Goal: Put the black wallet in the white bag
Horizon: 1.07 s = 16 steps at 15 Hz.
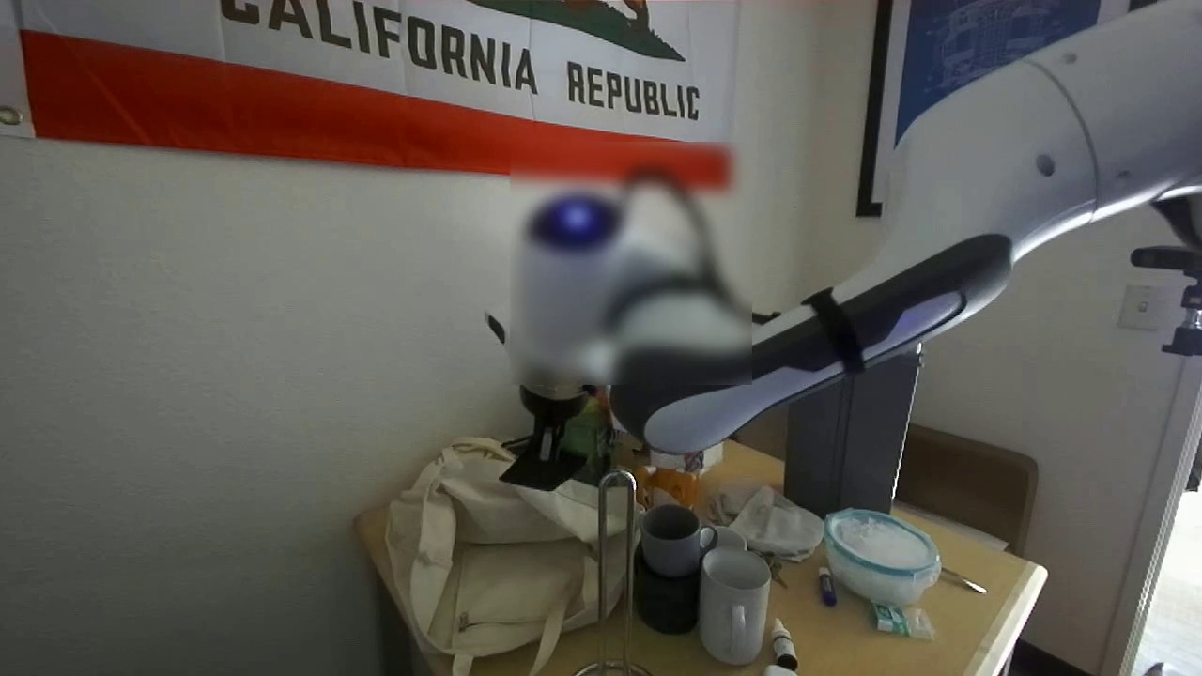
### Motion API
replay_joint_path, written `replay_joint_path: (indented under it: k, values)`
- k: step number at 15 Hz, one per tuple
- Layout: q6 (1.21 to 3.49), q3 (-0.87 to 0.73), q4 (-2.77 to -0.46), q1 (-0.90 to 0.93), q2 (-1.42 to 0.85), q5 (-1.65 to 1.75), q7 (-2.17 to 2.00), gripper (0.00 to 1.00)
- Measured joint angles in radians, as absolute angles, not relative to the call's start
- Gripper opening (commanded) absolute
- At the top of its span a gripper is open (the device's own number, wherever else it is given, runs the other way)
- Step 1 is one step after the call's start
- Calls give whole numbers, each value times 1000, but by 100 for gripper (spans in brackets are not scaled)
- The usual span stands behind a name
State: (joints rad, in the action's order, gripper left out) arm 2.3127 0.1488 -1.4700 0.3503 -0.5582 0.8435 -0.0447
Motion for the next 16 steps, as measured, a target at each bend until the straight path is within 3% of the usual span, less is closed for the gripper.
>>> replay_joint_path:
  k: [16]
  values:
    - [2301, -20, -967, 518, -1033, 852, -41, 5]
